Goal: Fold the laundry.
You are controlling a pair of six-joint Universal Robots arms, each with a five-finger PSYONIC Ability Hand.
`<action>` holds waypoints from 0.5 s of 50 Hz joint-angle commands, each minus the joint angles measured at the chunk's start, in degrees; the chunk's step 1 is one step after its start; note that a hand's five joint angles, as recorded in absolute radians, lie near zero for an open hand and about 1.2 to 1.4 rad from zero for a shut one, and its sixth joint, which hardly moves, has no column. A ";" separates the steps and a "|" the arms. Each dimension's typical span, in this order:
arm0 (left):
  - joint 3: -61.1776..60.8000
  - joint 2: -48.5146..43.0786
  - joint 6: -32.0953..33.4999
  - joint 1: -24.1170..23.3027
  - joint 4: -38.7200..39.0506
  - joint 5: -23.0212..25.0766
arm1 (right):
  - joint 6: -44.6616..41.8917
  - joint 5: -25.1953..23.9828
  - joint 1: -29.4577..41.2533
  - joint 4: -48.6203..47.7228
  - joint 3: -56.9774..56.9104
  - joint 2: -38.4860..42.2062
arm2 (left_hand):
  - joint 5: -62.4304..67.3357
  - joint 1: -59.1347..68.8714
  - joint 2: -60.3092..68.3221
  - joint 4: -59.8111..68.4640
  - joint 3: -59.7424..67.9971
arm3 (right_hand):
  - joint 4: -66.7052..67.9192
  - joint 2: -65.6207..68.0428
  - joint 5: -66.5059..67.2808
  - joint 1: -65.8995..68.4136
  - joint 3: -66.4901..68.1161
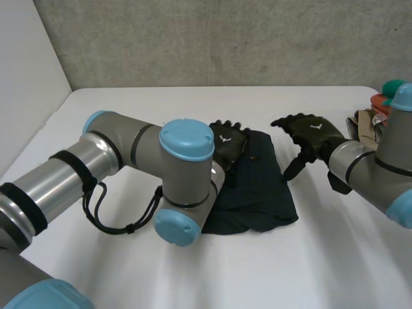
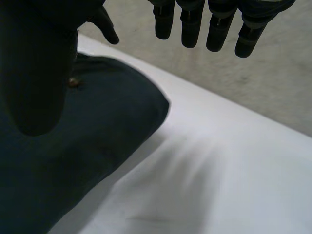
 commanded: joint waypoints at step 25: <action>-3.13 11.71 9.36 0.09 -8.76 -7.41 | -13.81 6.57 5.53 4.49 -8.67 3.88 | -2.05 -0.32 -1.03 -0.92 -1.31 | -2.18 -2.23 -2.52 -3.29 -2.03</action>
